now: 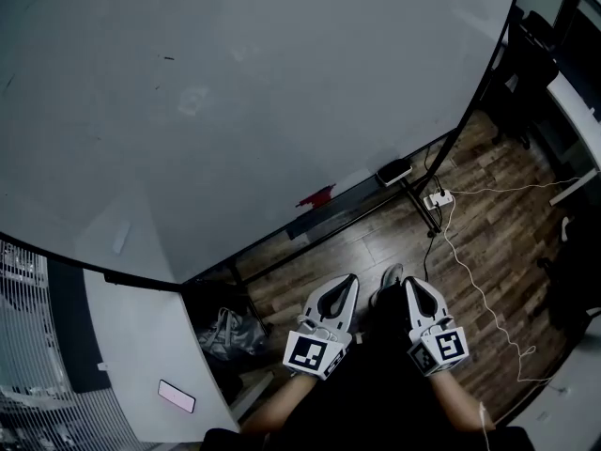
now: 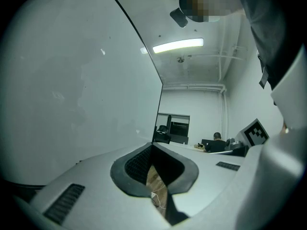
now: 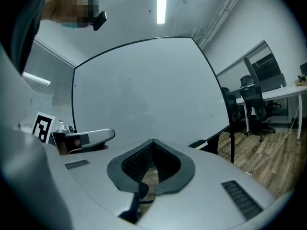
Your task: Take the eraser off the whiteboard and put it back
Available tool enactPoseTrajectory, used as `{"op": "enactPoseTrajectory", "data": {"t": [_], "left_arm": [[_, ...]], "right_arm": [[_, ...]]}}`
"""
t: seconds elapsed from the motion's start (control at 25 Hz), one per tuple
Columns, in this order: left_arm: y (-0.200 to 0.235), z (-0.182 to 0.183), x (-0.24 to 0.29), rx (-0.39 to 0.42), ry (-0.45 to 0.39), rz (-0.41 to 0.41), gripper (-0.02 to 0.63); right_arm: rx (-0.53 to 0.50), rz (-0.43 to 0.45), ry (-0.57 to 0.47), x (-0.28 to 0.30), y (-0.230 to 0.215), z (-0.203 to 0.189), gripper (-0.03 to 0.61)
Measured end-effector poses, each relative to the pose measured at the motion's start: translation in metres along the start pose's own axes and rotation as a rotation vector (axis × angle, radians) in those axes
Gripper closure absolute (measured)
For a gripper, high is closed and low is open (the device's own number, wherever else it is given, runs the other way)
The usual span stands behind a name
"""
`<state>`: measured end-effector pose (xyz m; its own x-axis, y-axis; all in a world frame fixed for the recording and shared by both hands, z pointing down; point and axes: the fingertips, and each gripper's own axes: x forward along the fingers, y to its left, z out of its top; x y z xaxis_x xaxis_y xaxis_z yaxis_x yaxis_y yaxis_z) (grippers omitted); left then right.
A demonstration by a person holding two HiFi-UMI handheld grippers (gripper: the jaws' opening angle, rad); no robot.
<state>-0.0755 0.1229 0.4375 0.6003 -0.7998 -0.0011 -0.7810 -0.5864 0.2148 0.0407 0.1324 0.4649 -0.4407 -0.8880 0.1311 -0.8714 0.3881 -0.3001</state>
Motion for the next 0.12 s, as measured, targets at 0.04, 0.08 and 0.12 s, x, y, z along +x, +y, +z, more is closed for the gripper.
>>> {"op": "enactPoseTrajectory", "data": {"t": [0.04,0.08,0.12], "left_arm": [[0.0005,-0.0002,0.0002,0.000,0.001,0.001,0.606],[0.0010,-0.0004,0.0003,0.000,0.002,0.002,0.607],[0.0017,-0.0006,0.0003,-0.001,0.003,0.003,0.606]], "right_arm": [[0.001,-0.002,0.004,-0.0002,-0.0006,-0.0014,0.563],[0.004,-0.004,0.010,-0.0006,-0.0015,-0.0035,0.563],[0.006,-0.006,0.017,-0.0011,-0.0024,-0.0059,0.563]]}}
